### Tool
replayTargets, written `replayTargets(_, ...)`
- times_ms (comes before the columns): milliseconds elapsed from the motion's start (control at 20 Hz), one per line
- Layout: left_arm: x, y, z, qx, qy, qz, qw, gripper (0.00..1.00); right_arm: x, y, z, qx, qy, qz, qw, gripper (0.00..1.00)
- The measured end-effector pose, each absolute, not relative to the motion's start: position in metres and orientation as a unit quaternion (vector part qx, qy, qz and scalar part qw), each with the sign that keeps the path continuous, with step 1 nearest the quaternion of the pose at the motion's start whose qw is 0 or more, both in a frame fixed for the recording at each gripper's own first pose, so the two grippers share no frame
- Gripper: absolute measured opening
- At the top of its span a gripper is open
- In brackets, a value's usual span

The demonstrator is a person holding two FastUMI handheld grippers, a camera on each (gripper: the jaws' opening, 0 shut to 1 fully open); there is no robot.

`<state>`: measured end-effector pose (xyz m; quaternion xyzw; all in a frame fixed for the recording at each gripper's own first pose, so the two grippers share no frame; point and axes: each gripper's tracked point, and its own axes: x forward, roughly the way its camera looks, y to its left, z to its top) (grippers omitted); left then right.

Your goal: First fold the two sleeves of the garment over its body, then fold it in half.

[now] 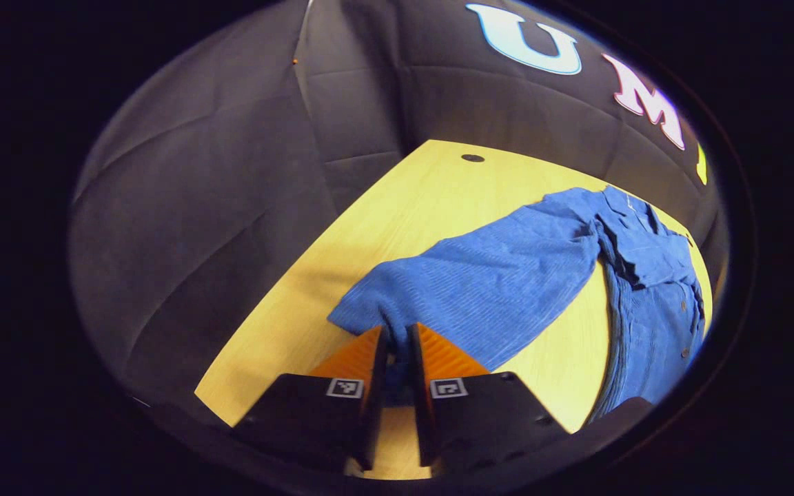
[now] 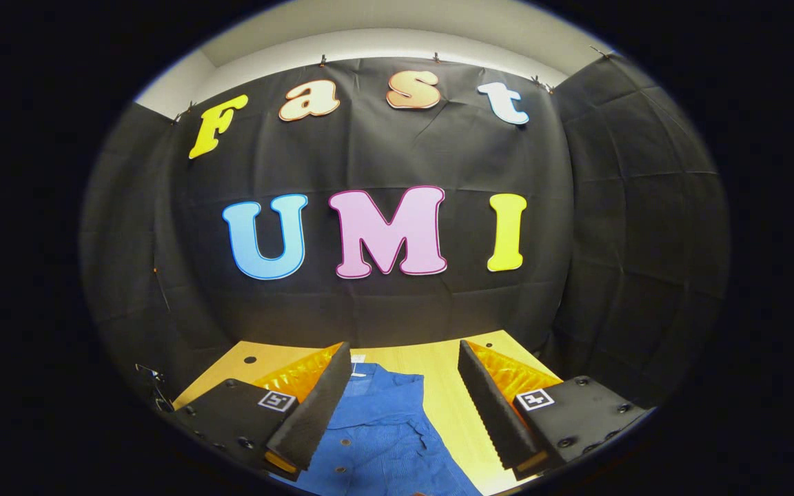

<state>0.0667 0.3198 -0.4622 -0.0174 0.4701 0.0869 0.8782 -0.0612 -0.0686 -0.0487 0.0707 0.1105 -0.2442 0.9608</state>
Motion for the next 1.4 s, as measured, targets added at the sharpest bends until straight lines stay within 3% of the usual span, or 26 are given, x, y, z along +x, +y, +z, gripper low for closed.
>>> replayTargets(100, 0.069, 0.319, -0.462, -0.016, 0.479, 0.083, 0.874, 0.07, -0.063, -0.070, -0.049, 0.070, 0.111, -0.245, 0.961, 0.99)
replayTargets(250, 0.073, 0.311, -0.459, -0.015, 0.488, 0.049, 0.872, 0.01, -0.070, -0.073, -0.048, 0.068, 0.111, -0.251, 0.959, 0.99)
replayTargets(850, 0.095, 0.252, -0.378, -0.032, 0.408, -0.022, 0.912, 0.01, -0.083, -0.085, -0.048, 0.073, 0.104, -0.260, 0.957, 0.99)
replayTargets(1400, 0.144, 0.080, -0.235, -0.056, 0.330, -0.113, 0.935, 0.02, -0.115, -0.163, -0.075, 0.094, 0.115, -0.254, 0.956, 0.99)
